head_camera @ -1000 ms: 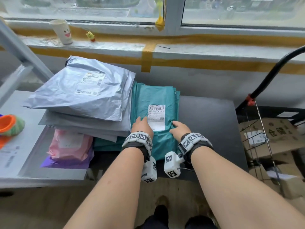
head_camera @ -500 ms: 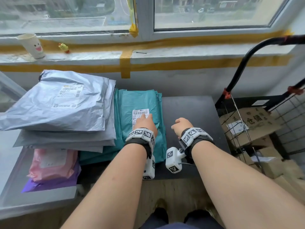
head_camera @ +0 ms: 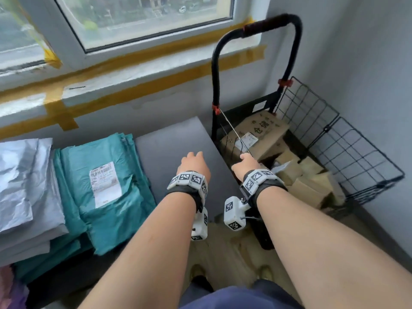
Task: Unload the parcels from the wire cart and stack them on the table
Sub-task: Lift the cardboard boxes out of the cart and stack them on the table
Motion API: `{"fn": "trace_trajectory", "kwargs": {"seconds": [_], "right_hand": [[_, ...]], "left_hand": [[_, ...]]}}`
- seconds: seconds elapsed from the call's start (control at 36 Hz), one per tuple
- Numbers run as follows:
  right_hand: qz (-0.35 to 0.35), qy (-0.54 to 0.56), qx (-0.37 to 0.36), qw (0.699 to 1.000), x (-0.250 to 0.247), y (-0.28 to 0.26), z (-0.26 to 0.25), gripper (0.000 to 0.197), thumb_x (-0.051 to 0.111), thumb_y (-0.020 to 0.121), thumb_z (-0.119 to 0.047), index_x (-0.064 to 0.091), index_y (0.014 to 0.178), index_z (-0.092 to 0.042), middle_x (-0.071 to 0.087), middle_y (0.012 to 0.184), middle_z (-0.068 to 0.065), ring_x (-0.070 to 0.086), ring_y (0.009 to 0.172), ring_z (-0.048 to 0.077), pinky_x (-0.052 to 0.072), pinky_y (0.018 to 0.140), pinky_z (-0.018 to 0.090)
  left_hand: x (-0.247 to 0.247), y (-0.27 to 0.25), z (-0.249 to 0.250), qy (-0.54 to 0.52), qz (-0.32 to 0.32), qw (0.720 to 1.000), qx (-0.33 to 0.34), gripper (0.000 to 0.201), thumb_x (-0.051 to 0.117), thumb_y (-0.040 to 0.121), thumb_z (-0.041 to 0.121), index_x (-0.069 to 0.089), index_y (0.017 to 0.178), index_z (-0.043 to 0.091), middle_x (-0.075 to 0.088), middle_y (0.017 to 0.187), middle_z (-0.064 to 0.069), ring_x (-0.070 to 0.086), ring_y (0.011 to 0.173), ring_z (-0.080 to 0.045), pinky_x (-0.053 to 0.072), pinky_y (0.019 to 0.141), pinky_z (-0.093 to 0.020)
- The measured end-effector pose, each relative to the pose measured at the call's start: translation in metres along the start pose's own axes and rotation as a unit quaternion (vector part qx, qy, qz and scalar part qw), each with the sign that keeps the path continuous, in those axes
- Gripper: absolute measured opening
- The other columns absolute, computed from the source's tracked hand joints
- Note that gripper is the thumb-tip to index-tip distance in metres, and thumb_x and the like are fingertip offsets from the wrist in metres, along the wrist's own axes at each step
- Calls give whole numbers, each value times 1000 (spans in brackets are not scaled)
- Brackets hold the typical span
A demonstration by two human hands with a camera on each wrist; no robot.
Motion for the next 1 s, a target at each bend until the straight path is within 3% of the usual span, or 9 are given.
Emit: {"fn": "trace_trajectory", "kwargs": {"seconds": [0.06,0.17,0.25,0.33,0.42,0.5,0.72,0.89,1.0], "right_hand": [[8,1,17,1000,-23,4,23,51,48,90,-14,39,141,-17,57,128,10,58,110,31,45,84,33],[9,17,42,999,-63,18,75,50,49,90,-15,43,139,-18,56,127,10,57,110,32,46,86,32],[1,27,67,997,-96,28,117,27,51,90,-15,56,116,-18,61,109,11,58,104,32,45,81,32],[0,22,98,995,-126,40,161,45,49,96,-16,42,140,-15,54,132,9,54,116,32,42,82,31],[9,14,116,993,-154,52,197,49,45,96,-17,37,145,-16,51,138,10,52,120,33,43,93,37],[9,16,123,992,-167,62,214,48,49,94,-20,41,141,-16,53,136,9,53,120,33,45,98,40],[-15,18,154,988,-181,96,257,44,50,89,-19,52,133,-16,62,122,12,60,106,33,49,91,40],[-51,-9,184,982,-190,128,272,35,47,94,-15,56,126,-5,60,124,16,57,112,33,44,87,33],[-54,-27,204,977,-197,148,279,34,41,98,-14,57,125,0,55,131,18,53,121,35,42,98,36]], "left_hand": [[13,0,30,2,-12,1000,18,50,44,90,11,38,139,17,37,141,-8,39,127,-30,41,97,-42],[42,1,91,-19,-41,998,44,51,44,92,11,36,142,18,37,143,-9,40,128,-30,42,98,-41],[65,-2,141,-33,-61,996,60,52,45,93,15,35,144,19,36,145,-10,42,128,-31,42,100,-40],[89,-2,185,-58,-65,994,62,52,46,95,18,35,145,20,38,144,-9,47,125,-28,44,95,-36],[116,1,222,-84,-79,992,43,53,44,94,16,34,145,23,42,142,-6,51,120,-26,48,92,-35],[132,5,240,-91,-91,992,19,53,45,93,15,34,145,25,46,138,-6,53,117,-25,47,87,-33],[161,21,285,-67,-126,990,15,45,45,92,15,44,136,19,48,137,-8,51,119,-29,46,97,-39],[174,53,312,-27,-151,987,38,42,44,92,12,49,134,16,55,130,-12,56,113,-29,45,90,-35],[188,81,330,-7,-196,979,60,41,42,95,11,47,134,16,57,127,-12,56,112,-29,43,80,-33]]}}
Point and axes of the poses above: each hand's wrist, its own y-axis towards the middle knuckle, its own x-axis out of the palm, z = x × y, the point moved 3 cm from there along y, towards the middle knuckle
